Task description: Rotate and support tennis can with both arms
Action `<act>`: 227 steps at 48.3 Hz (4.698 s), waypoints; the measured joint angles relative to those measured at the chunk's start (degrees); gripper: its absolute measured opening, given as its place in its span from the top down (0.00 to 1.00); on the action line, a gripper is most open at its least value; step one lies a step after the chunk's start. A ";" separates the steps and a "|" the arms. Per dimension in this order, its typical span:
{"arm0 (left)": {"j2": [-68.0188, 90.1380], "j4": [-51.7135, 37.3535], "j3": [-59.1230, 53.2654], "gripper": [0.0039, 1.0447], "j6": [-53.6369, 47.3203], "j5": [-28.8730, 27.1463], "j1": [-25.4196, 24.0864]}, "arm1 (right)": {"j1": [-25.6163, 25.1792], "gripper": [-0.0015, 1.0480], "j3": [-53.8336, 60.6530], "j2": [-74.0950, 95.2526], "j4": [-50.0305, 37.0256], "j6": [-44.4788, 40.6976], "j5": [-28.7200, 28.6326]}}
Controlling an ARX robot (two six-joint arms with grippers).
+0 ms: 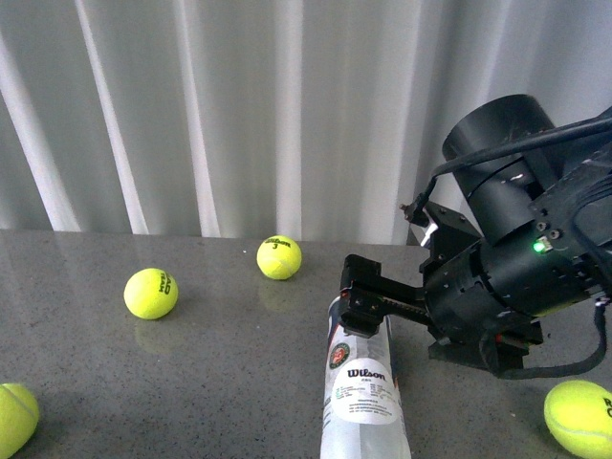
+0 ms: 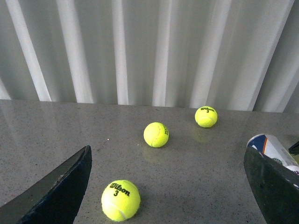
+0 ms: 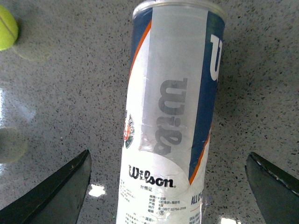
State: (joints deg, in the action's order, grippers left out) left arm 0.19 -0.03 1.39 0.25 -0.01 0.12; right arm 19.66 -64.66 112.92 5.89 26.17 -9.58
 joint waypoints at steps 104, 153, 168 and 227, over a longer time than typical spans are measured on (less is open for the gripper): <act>0.00 0.00 0.00 0.06 0.00 0.00 0.00 | 0.31 0.91 -4.98 13.18 -5.09 -109.24 -9.77; 0.00 0.00 0.00 0.06 -0.02 0.00 0.00 | -0.17 0.07 5.05 -3.74 -9.81 -79.32 -19.65; 0.00 0.00 0.00 0.06 0.00 -0.04 0.00 | -3.56 0.07 12.66 -20.41 -17.05 -38.36 -5.68; -0.09 0.00 0.02 0.06 0.00 -0.02 0.00 | -19.39 0.97 61.88 -58.29 -56.87 -26.75 10.01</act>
State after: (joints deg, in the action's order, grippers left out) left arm 0.10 -0.03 1.41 0.25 -0.03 0.12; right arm 0.27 -2.79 54.63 -50.98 -0.58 0.43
